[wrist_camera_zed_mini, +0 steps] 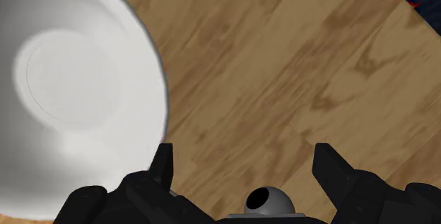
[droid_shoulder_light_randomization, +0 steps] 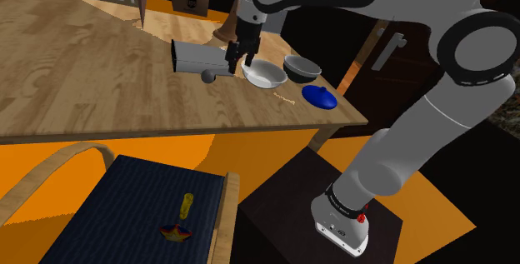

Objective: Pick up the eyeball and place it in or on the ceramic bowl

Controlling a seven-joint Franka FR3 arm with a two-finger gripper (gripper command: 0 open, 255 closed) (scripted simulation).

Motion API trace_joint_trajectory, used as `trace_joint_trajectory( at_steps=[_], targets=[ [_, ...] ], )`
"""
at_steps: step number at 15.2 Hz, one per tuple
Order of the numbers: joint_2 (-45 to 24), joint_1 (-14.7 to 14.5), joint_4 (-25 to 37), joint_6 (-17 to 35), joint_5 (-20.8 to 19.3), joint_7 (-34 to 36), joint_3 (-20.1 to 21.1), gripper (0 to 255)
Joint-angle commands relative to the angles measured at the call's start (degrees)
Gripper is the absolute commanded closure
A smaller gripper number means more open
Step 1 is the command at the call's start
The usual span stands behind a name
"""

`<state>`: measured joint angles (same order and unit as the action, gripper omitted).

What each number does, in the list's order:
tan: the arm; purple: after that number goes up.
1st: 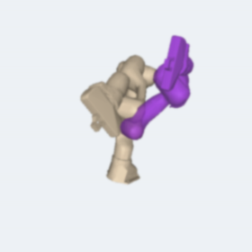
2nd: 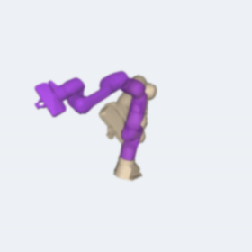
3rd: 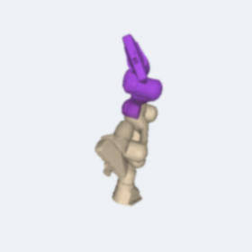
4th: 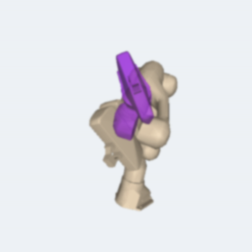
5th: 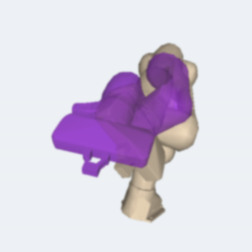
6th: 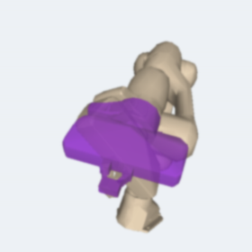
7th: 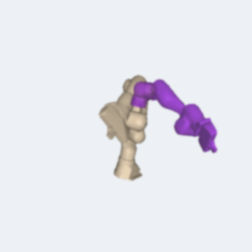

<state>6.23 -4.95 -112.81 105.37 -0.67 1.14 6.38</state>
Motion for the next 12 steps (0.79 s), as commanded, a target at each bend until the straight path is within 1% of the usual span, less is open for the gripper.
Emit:
trace_joint_trajectory(
  at_steps=[1, 7, 8, 12],
  targets=[
    [-4.23, -0.41, 3.77, 0.70, -0.04, -0.47, 0.44, 0],
    [-17.24, -1.97, 17.99, 0.14, -0.74, -1.50, 1.83, 0],
    [-17.60, -2.02, 18.43, 0.08, -0.76, -1.52, 1.86, 0],
    [-17.94, -2.01, 15.79, 3.05, -0.83, -1.47, 1.84, 0]
  ],
)
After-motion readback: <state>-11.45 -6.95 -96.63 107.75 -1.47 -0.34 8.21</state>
